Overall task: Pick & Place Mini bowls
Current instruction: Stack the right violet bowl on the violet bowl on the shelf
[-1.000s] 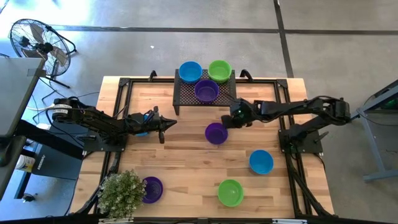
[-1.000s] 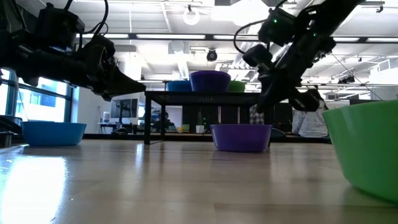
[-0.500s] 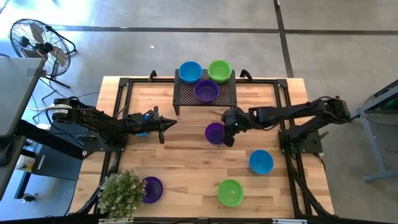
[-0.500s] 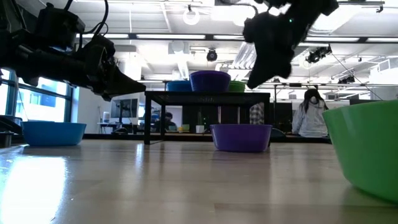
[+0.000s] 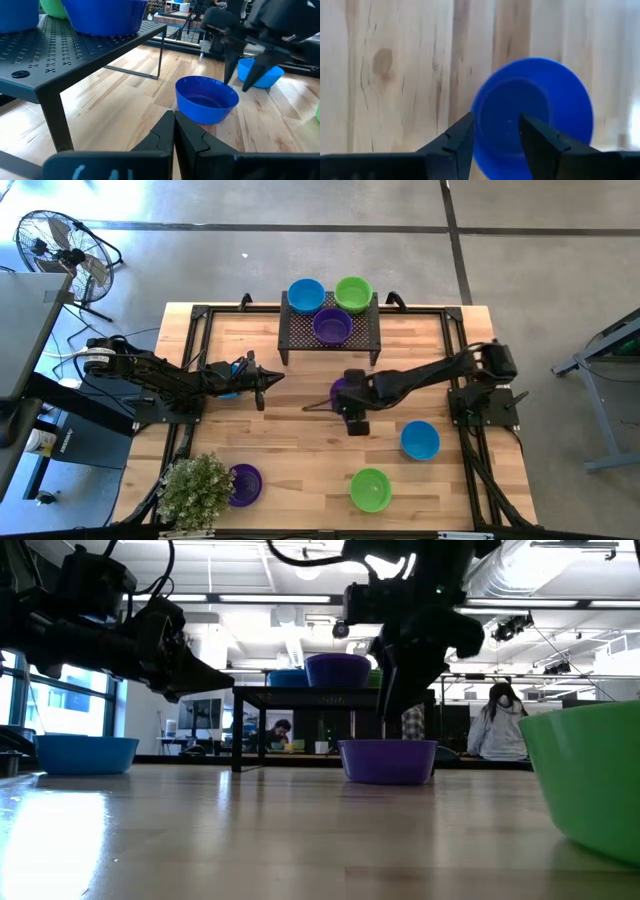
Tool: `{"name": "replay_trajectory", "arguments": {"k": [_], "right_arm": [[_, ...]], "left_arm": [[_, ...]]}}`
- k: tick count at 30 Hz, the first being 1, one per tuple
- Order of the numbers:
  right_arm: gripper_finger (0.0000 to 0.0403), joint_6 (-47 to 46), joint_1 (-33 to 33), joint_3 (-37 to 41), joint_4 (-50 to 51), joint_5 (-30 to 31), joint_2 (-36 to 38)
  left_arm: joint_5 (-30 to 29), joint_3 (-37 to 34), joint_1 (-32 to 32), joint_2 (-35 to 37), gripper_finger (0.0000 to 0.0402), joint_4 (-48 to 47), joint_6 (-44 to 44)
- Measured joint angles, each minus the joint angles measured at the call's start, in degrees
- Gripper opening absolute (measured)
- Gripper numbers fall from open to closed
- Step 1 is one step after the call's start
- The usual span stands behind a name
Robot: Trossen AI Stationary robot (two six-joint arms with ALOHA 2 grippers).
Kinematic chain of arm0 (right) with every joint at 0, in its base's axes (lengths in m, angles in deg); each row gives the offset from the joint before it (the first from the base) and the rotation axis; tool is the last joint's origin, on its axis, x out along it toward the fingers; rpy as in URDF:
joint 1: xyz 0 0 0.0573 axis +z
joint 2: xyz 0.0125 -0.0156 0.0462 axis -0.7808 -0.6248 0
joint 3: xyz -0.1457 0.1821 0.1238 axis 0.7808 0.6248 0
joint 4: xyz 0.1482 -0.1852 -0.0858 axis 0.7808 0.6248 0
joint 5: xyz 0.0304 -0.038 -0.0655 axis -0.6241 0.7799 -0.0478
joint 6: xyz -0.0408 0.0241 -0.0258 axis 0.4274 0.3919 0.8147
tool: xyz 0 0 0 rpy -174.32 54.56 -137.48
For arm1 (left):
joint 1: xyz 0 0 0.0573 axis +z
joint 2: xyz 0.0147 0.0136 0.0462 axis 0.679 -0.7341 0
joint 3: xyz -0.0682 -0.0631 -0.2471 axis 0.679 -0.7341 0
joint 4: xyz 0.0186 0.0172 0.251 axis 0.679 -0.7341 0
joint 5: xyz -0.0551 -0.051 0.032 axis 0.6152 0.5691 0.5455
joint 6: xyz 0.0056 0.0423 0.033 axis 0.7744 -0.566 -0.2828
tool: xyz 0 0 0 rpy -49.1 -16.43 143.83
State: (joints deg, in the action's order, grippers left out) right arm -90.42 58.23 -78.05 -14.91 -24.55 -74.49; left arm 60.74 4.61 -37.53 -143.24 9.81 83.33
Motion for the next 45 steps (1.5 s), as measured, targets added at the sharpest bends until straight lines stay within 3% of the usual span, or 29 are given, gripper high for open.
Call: {"name": "replay_trajectory", "arguments": {"k": [17,26,30,34,42,45], "right_arm": [[0.0114,-4.2,1.1,-0.7,0.1,0.6,-8.0],[0.0007,-3.5,0.8,-0.7,0.1,0.9,-8.5],[0.0018,-2.3,0.8,-2.1,2.6,-2.1,-7.5],[0.0003,-0.2,0.6,-6.3,7.2,-3.5,-3.6],[0.0004,-1.5,-0.9,-21.2,17.9,-4.5,0.3],[0.0023,-2.2,-1.0,-19.6,18.2,-1.2,0.2]], "left_arm": [[0.0,0.0,0.0,0.0,0.0000,-0.9,0.0],[0.0,0.0,0.0,0.0,0.0000,-0.9,0.0],[0.0,0.0,0.0,0.0,0.0000,-0.9,0.0],[-0.1,0.0,0.0,0.0,0.0000,-1.0,0.0],[-0.1,0.0,0.0,0.0,0.0000,-1.0,0.0],[-0.1,0.0,0.0,0.0,0.0000,-1.0,0.0]]}}
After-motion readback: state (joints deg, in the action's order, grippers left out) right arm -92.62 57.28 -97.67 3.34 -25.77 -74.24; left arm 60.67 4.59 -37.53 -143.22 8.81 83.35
